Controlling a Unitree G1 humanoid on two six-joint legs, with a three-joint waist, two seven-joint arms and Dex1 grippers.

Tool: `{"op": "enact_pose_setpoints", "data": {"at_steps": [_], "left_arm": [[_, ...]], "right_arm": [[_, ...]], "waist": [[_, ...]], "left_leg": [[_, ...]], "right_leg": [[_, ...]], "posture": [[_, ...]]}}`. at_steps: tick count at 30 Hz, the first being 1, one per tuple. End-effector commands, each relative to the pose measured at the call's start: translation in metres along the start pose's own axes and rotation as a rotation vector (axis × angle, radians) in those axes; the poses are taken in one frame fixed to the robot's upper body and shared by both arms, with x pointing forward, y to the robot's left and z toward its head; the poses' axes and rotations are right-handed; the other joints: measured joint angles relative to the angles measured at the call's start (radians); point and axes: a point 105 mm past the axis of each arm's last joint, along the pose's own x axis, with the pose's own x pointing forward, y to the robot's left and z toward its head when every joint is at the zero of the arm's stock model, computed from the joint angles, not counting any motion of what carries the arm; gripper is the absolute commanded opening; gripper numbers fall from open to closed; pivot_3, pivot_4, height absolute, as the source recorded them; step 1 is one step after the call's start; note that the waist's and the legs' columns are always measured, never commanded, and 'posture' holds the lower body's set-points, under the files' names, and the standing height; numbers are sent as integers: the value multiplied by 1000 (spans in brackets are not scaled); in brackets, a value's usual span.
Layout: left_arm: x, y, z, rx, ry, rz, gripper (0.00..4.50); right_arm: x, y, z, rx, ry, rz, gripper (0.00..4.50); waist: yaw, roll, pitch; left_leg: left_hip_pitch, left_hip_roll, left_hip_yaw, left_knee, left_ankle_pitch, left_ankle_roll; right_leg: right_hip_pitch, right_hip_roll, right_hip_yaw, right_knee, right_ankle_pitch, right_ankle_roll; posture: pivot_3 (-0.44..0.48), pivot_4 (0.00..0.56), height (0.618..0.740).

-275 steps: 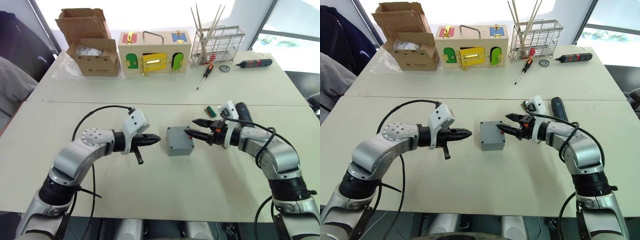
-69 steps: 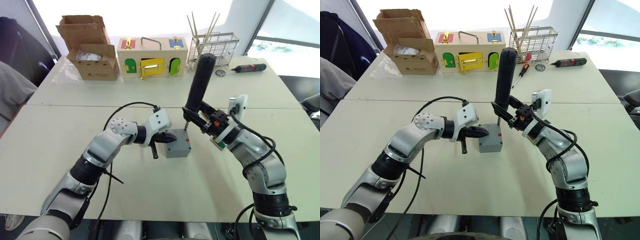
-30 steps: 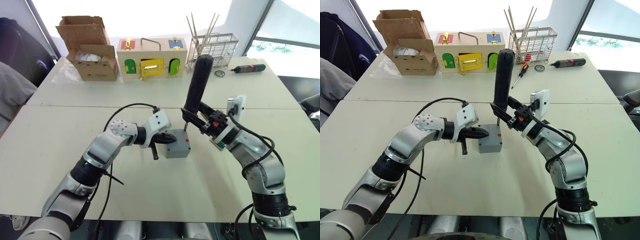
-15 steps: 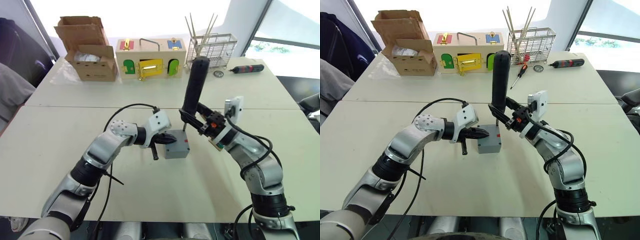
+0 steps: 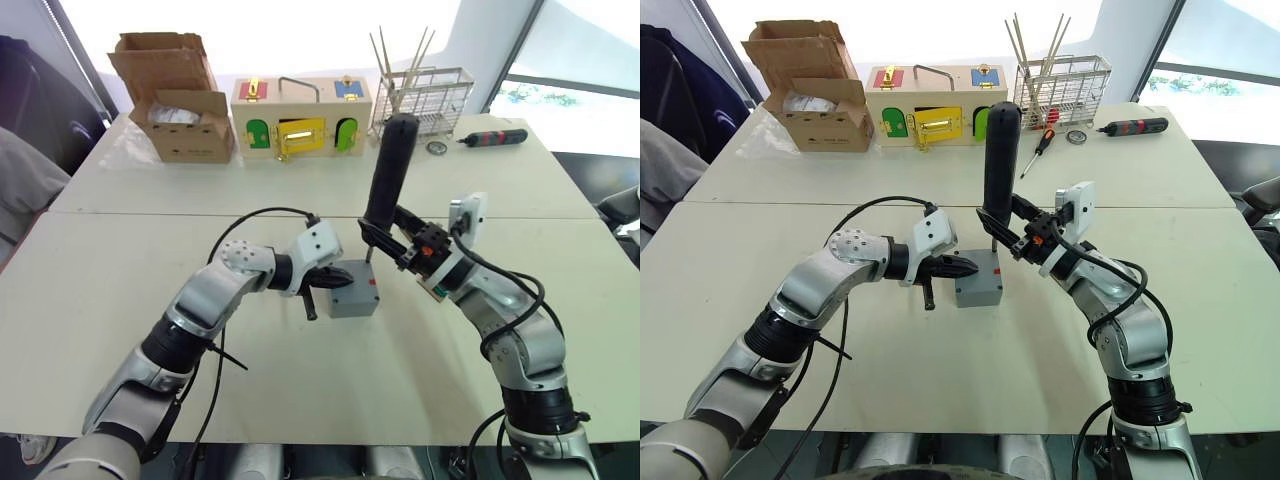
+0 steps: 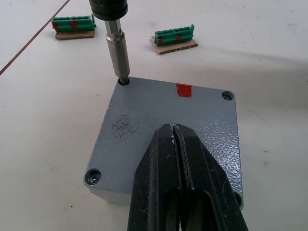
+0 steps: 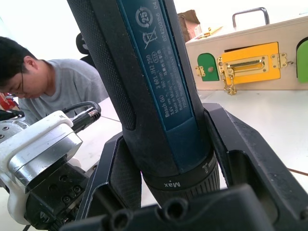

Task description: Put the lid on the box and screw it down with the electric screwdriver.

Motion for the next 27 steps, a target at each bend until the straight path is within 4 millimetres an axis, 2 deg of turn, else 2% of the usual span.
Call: {"op": "enact_pose_setpoints", "data": {"at_steps": [1, 7, 15, 27], "left_arm": [[5, -4, -27, -55, 94, -5, 0], [4, -4, -28, -54, 99, -7, 0], [4, -5, -29, -56, 101, -6, 0], [6, -9, -31, -57, 106, -11, 0]], "right_arm": [[0, 17, -31, 99, 96, 70, 1759], [0, 16, -31, 97, 97, 71, 1759], [-4, 24, -46, 114, 144, 88, 1759], [-5, 19, -47, 115, 144, 71, 1759]], "waist": [[0, 0, 0], [0, 0, 0], [-1, 0, -6], [-2, 0, -9]], "left_leg": [[0, 0, 0, 0, 0, 0], [0, 0, 0, 0, 0, 0], [1, 0, 0, -2, 0, 0], [1, 0, 0, -3, 0, 0]], "right_leg": [[0, 0, 0, 0, 0, 0], [0, -1, 0, 0, 0, 0], [1, -1, 0, -2, 0, 0], [1, -2, 0, -3, 0, -1]], "posture": [[0, 150, 740], [0, 150, 740], [0, 150, 740], [0, 150, 740]]}}
